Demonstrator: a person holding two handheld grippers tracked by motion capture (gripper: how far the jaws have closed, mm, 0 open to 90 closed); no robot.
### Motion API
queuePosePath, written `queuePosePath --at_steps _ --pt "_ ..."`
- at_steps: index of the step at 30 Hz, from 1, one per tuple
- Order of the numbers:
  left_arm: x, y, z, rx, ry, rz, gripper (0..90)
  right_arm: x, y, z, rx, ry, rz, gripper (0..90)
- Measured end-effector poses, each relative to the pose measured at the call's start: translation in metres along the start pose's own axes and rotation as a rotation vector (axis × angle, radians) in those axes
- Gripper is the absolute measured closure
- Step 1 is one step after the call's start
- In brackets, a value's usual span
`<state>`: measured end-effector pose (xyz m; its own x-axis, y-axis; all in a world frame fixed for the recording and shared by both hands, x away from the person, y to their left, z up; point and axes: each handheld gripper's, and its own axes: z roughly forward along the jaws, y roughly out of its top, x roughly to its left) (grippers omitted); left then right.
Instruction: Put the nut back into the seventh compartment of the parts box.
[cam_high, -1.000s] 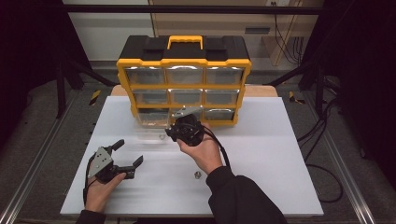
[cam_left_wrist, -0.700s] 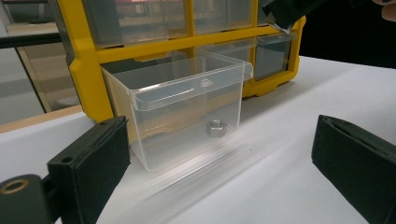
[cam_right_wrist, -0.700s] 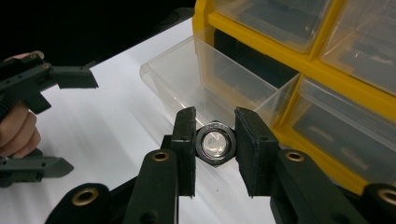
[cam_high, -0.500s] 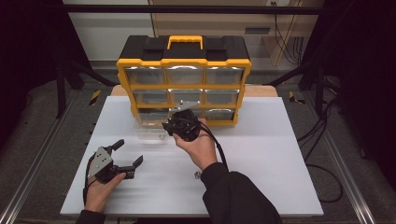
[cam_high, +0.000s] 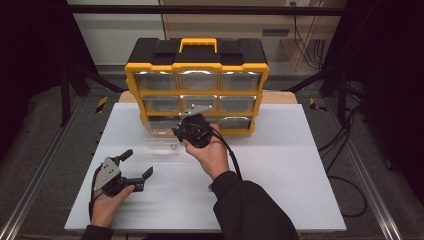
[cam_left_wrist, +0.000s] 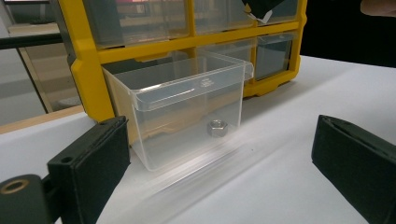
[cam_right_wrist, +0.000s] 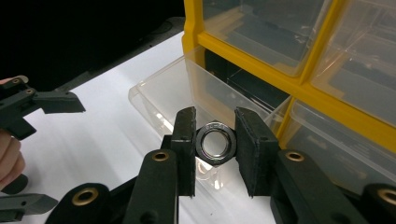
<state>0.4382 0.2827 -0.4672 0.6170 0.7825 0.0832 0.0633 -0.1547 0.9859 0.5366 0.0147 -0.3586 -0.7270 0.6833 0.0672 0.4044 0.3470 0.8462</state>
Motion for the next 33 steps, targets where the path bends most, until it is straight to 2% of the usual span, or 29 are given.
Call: queuePosePath --at_steps 22,33 --pt "0.000 0.000 0.000 0.000 -0.003 0.003 4.0 -0.001 0.004 0.015 0.001 -0.009 0.007 69.7" --pt "-0.001 0.000 0.000 -0.001 -0.005 0.004 4.1 0.003 0.011 0.026 0.001 -0.006 0.013 69.7"
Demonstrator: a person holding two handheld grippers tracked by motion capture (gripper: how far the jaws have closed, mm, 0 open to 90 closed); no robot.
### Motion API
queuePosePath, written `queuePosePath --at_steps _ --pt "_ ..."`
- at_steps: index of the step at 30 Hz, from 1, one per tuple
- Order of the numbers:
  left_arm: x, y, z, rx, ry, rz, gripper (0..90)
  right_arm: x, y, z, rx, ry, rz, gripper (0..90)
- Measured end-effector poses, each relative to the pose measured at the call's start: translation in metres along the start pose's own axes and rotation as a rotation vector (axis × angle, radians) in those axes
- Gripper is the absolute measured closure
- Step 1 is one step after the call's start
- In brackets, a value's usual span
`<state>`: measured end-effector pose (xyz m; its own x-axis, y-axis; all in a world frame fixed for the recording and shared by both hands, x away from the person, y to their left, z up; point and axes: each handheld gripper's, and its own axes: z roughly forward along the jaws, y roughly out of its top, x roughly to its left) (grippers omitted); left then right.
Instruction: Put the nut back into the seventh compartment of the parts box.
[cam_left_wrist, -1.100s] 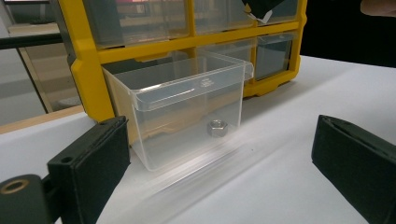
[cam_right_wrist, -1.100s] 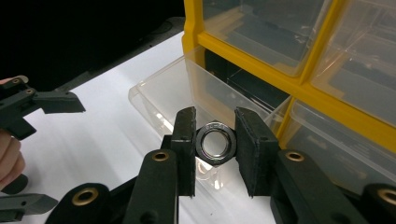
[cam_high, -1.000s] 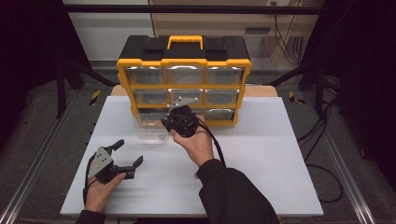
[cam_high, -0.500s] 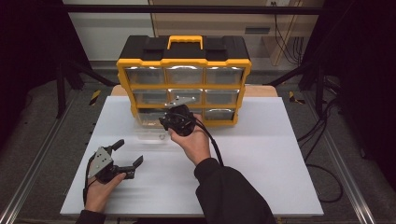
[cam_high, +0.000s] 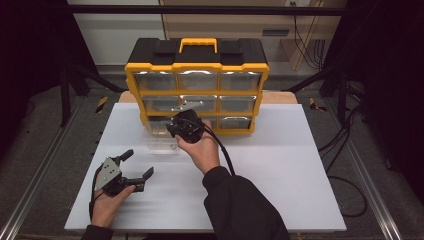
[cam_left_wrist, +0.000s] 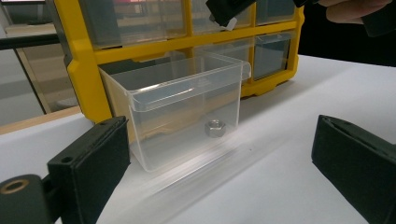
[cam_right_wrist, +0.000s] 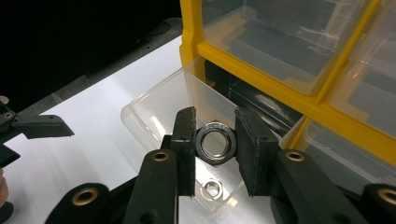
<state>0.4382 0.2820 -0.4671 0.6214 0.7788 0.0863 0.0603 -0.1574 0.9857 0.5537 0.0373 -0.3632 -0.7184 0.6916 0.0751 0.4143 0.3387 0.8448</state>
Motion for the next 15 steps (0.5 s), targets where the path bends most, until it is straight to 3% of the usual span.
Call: queuePosePath --at_steps 6,8,10,15 --pt "0.000 0.000 0.000 0.000 -0.001 -0.001 4.1 0.002 -0.001 0.005 0.009 -0.004 0.007 69.2" --pt "0.000 0.000 0.000 0.000 -0.001 -0.001 4.1 0.001 -0.001 0.004 0.001 -0.012 0.014 58.9" --pt "0.000 0.000 0.000 0.001 -0.001 -0.002 4.1 0.000 -0.001 0.002 0.000 -0.013 0.028 55.6" --pt "0.001 0.000 0.000 -0.001 0.001 -0.002 4.1 -0.003 -0.003 -0.011 0.003 -0.030 0.005 45.1"
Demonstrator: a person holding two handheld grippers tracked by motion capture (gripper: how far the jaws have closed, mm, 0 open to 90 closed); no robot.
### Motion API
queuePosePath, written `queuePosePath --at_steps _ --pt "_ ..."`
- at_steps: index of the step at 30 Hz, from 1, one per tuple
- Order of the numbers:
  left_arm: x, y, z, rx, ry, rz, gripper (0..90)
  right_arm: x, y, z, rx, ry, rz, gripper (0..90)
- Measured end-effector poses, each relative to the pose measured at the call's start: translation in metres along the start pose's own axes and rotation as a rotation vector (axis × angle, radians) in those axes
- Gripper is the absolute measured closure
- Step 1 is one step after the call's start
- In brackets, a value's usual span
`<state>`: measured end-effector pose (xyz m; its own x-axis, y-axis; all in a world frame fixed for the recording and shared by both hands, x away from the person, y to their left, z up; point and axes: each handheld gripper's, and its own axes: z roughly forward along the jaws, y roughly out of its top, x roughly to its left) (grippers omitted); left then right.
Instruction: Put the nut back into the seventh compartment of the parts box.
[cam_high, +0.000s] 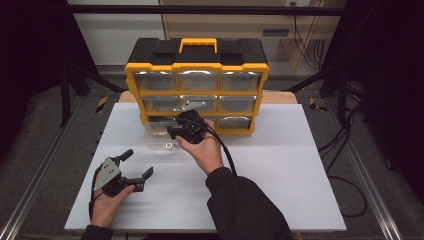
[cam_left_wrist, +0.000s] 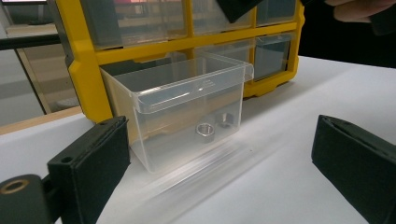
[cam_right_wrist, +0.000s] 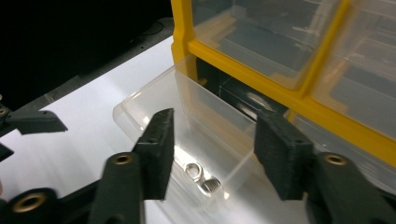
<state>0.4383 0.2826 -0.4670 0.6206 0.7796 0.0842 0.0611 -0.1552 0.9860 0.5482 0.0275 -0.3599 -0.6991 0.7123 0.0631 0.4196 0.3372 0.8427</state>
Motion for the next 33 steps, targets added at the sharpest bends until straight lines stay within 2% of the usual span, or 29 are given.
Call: queuePosePath --at_steps 6,12,15,18,21,22,24,29,33 --pt "-0.001 0.000 0.001 0.001 -0.001 0.002 4.1 0.000 -0.009 -0.018 0.018 -0.043 -0.050 33.1" --pt "-0.001 0.000 0.001 0.004 0.000 0.004 4.1 -0.002 -0.020 -0.038 0.031 -0.066 -0.065 26.1" --pt "-0.001 0.000 0.001 0.004 0.000 0.007 4.1 -0.003 -0.027 -0.049 0.042 -0.108 -0.077 23.0" --pt "-0.002 0.000 0.001 0.006 0.000 0.009 4.1 -0.006 -0.033 -0.059 0.050 -0.119 -0.071 21.3" --pt "-0.002 0.000 0.001 0.006 0.000 0.011 4.1 -0.008 -0.039 -0.067 0.070 -0.129 -0.043 18.6" --pt "-0.002 0.000 0.001 0.006 0.000 0.011 4.0 -0.009 -0.040 -0.069 0.073 -0.129 -0.052 18.0" --pt "-0.002 0.000 0.001 0.008 0.000 0.011 4.1 -0.011 -0.045 -0.073 0.080 -0.135 -0.029 16.1" --pt "-0.002 0.000 0.000 0.007 0.002 0.012 4.1 -0.014 -0.057 -0.079 0.103 -0.124 -0.011 13.2" --pt "-0.002 0.000 0.000 0.007 0.002 0.010 4.1 -0.013 -0.069 -0.080 0.132 -0.108 -0.014 11.9"
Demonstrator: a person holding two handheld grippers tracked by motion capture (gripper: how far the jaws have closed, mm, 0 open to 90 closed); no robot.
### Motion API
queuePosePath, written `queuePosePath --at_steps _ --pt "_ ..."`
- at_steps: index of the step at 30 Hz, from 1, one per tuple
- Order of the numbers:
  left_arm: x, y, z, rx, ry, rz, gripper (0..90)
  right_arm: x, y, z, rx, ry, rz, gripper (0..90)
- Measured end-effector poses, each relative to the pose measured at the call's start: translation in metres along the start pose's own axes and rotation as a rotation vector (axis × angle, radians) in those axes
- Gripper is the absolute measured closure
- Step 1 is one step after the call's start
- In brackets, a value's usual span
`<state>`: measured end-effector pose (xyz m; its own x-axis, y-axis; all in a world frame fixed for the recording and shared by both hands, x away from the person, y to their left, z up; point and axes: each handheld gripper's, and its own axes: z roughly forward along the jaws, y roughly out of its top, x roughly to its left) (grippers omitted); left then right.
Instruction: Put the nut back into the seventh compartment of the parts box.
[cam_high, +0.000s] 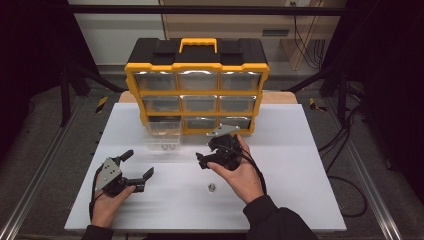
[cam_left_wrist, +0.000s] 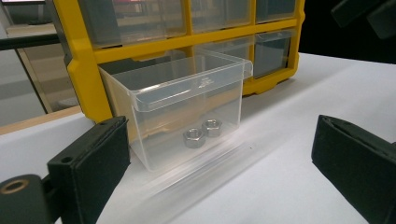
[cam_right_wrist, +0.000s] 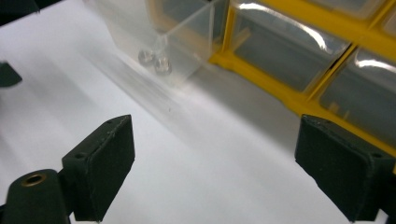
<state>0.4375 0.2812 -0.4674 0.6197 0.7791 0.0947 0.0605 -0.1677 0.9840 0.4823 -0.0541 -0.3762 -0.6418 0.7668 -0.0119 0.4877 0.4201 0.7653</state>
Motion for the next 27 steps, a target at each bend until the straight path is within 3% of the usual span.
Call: queuePosePath --at_steps 4,13,20,27 --pt "0.000 0.000 0.000 -0.001 0.001 -0.001 4.1 0.001 -0.011 0.002 0.018 0.016 0.010 11.9" --pt "0.001 0.000 0.000 -0.003 0.003 -0.001 4.0 0.008 -0.032 0.012 0.088 0.020 -0.017 10.2" --pt "0.001 0.000 0.000 -0.003 0.003 -0.002 4.1 0.012 -0.039 0.016 0.129 0.028 -0.026 7.7" --pt "0.001 0.000 -0.001 -0.004 0.003 -0.002 4.0 0.013 -0.040 0.016 0.130 0.033 -0.027 7.5"
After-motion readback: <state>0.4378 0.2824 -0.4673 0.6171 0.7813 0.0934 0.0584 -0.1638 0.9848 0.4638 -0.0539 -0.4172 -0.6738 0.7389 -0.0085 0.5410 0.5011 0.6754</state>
